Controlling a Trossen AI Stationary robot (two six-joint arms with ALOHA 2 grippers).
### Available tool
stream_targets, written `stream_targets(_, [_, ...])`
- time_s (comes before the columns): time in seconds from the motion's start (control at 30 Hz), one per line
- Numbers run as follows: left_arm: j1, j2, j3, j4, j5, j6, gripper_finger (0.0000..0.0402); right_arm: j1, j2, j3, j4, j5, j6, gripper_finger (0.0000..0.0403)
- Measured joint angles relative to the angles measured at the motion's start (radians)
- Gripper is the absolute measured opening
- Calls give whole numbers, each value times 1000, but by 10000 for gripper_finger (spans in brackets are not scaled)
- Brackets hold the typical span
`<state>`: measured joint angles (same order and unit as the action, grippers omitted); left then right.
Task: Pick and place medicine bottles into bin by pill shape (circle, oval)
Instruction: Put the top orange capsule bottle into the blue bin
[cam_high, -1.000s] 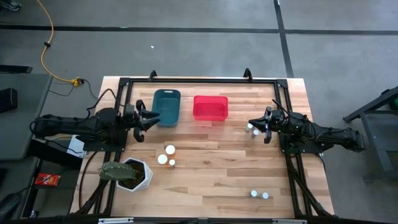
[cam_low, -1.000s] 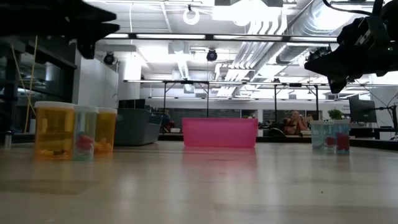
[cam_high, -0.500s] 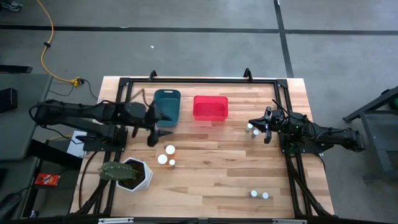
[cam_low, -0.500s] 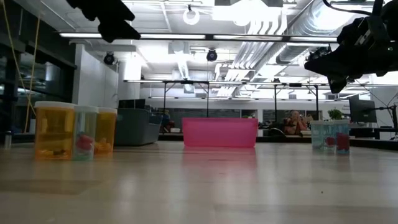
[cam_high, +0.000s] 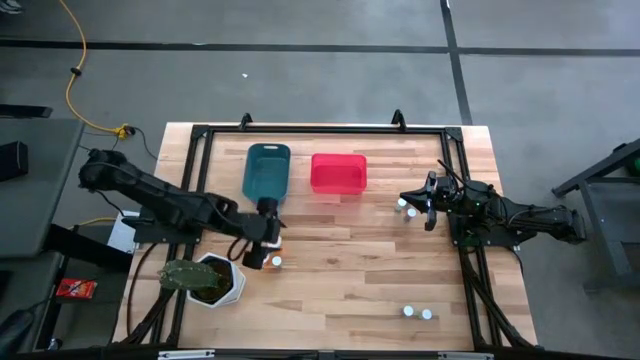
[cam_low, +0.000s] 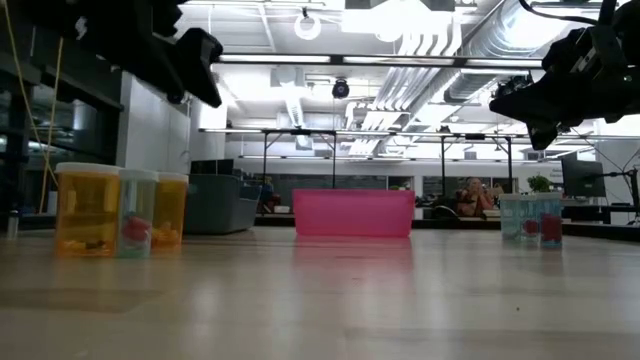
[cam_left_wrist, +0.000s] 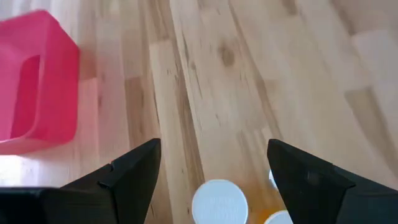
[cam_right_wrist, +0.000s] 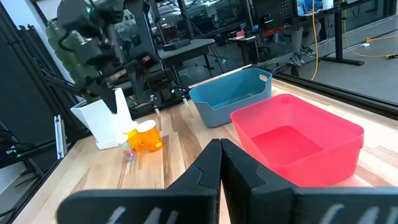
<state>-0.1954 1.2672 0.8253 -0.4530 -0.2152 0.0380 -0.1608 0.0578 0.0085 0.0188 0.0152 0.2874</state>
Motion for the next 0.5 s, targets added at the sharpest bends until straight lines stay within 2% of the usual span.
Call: stream_targets(0.5, [-2,130,0,-83,-1,-35,282,0,0,0,0,0,0,0])
